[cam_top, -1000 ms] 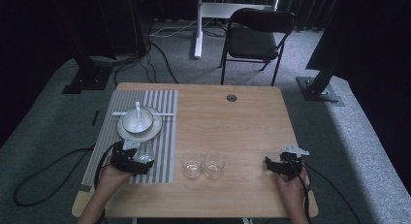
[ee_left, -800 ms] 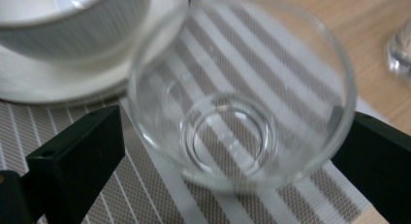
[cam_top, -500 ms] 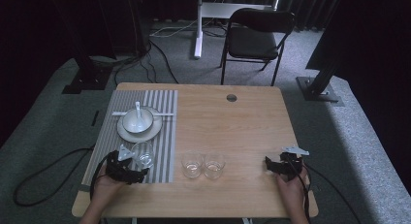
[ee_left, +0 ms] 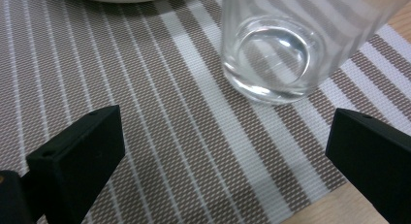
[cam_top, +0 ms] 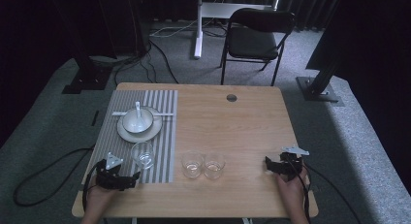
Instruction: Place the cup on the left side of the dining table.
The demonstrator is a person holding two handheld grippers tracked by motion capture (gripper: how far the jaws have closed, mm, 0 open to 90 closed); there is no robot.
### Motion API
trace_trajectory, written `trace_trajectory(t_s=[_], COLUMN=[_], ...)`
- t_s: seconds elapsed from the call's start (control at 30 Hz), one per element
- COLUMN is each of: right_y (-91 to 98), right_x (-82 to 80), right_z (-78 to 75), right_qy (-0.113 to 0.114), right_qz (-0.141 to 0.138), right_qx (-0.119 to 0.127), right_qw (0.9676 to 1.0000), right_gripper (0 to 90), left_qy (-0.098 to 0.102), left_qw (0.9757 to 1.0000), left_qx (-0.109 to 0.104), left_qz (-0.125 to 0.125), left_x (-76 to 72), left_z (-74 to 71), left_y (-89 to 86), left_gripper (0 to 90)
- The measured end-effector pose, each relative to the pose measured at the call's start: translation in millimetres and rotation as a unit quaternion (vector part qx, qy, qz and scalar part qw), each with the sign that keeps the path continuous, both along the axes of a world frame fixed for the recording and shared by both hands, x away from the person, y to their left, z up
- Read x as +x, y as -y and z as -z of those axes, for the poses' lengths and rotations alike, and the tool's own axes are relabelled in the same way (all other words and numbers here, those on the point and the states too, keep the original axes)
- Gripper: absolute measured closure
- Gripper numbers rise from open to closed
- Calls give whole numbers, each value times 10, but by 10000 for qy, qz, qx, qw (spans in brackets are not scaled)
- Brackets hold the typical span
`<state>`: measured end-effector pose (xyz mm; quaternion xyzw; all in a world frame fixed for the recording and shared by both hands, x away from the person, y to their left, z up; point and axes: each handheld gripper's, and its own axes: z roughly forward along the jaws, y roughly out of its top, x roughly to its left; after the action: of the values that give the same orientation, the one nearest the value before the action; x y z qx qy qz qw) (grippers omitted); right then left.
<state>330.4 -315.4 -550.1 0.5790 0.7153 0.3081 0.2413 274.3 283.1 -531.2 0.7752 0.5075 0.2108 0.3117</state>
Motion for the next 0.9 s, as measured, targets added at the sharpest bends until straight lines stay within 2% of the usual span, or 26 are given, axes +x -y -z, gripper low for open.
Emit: trace_trajectory(t_s=[0.07,0.17,0.33,0.53,0.67,0.8,0.9], right_y=[0,0,0,0,0,0,0], right_x=[0,0,0,0,0,0,-1], right_z=[0,0,0,0,0,0,0], right_qy=[-2,0,0,0,-1,-1,-1], right_qz=[0,0,1,-1,-1,1,0], right_qx=[0,-1,1,0,0,0,2], right_qw=[10000,10000,10000,10000,10000,10000,10000], right_gripper=[118,118,118,118,118,118,118], left_qy=[39,29,62,226,307,396,431], left_qw=[9999,9997,9989,9965,9940,9926,9916], left_qx=[-62,-10,-108,-6,97,-7,35], left_qz=[-105,-262,-460,-807,-1046,-1148,-1222], left_x=[-28,-59,-110,-194,-247,-294,-326], left_z=[12,35,53,70,82,94,102], left_y=[-30,-70,-165,-269,-331,-392,-426], left_gripper=[11,11,10,10,10,10,10])
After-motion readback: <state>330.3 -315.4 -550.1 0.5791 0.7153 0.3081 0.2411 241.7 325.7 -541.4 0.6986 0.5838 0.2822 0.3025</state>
